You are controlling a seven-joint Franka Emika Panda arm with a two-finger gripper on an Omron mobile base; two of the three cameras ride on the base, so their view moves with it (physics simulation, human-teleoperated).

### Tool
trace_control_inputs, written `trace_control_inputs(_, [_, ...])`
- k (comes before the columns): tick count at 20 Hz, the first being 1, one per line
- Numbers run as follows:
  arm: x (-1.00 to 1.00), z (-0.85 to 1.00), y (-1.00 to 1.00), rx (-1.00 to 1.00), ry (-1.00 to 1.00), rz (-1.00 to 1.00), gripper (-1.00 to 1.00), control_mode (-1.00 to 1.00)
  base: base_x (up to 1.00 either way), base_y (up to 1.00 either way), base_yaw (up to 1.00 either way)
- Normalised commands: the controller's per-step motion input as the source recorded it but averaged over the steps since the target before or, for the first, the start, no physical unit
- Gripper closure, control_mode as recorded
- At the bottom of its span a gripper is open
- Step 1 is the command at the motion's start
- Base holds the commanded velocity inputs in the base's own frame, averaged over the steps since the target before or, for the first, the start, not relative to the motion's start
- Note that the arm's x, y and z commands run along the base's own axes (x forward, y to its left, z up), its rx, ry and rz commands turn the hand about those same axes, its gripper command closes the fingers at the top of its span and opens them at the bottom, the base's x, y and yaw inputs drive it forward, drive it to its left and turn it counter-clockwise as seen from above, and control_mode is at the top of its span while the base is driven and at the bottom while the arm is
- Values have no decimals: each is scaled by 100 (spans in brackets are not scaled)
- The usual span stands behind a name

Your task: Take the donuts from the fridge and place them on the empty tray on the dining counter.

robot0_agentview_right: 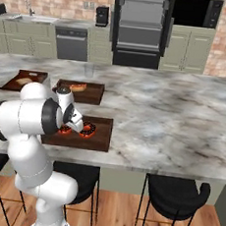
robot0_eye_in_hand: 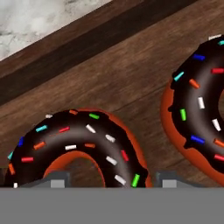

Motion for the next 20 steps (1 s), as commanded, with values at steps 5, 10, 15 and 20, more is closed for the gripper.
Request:
trace_control_inputs(5, [-20, 28, -4, 0, -7, -1, -100, -100, 0, 0, 0])
trace_control_inputs(10, [-38, 99, 0, 0, -1, -5, -100, -100, 0, 0, 0])
trace_control_inputs(15, [-51, 100, -1, 0, 0, -5, -100, -100, 0, 0, 0])
trace_control_inputs(20, [-84, 100, -19, 0, 0, 0, -100, -100, 0, 0, 0])
